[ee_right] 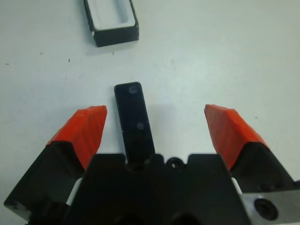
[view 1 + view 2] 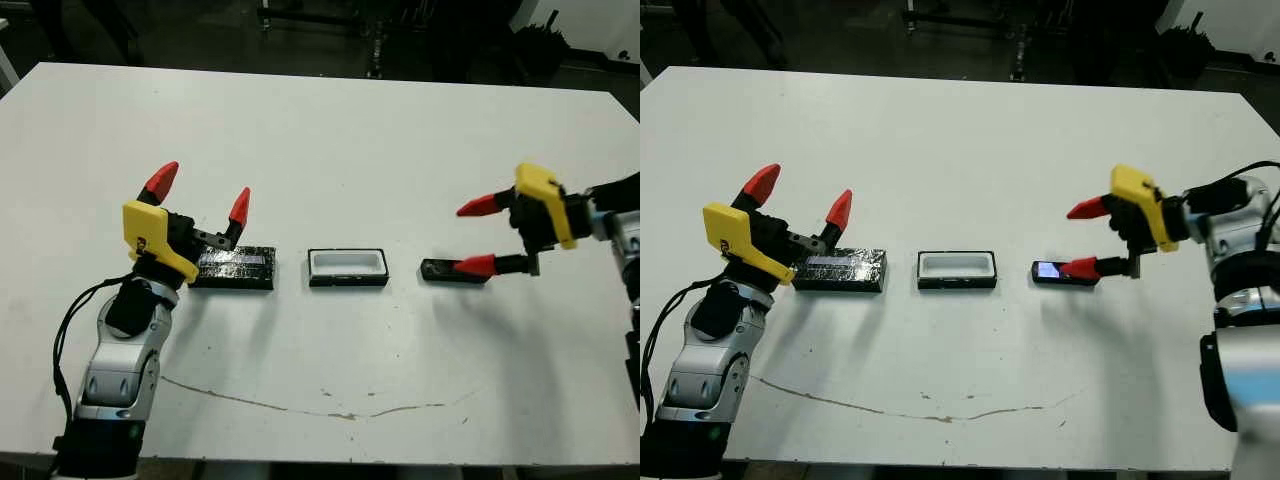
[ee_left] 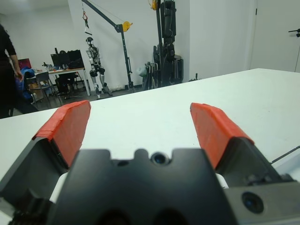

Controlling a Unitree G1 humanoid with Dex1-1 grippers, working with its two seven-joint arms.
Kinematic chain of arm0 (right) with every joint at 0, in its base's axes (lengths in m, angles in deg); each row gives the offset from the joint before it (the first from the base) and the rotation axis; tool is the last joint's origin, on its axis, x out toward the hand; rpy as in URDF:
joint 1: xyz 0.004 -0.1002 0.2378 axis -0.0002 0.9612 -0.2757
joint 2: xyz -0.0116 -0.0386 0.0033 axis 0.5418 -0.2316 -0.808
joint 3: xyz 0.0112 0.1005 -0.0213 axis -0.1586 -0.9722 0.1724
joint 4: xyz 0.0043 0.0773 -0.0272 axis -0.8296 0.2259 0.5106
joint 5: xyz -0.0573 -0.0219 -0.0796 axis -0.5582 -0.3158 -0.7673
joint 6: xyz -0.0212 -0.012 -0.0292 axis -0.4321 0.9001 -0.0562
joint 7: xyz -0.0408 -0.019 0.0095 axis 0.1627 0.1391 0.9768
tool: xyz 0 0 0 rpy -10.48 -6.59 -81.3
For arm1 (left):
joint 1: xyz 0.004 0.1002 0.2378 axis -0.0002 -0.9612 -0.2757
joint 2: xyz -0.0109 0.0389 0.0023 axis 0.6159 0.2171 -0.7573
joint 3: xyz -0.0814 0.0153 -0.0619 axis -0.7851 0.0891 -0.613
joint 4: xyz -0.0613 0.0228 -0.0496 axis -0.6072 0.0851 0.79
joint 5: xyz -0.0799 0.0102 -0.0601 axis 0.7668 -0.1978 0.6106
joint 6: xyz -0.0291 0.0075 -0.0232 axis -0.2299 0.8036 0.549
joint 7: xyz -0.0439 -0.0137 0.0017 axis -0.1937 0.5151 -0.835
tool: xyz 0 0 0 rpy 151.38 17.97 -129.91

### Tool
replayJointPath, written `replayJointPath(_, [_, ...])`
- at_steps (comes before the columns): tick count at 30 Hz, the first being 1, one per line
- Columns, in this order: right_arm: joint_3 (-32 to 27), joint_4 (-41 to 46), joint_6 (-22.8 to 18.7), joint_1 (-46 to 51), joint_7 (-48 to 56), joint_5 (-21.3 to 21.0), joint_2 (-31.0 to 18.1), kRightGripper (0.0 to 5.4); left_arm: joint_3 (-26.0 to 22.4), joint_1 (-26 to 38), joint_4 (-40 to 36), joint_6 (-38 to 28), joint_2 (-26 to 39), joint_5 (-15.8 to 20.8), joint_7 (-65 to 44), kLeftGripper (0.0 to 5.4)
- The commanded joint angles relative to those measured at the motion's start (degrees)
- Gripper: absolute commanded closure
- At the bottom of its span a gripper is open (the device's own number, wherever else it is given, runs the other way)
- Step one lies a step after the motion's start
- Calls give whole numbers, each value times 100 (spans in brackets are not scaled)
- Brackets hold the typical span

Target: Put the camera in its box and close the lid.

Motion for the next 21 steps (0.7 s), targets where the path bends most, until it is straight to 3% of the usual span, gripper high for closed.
replayJointPath(1, [17, -177, -2, -97, -66, -119, 115, 1, -5, -58, -5, 88, 48, -63, 38, 0])
replayJointPath(21, [343, -164, -318, -22, -118, -654, 327, 1, -20, -49, 40, 33, 36, -73, 10, 0])
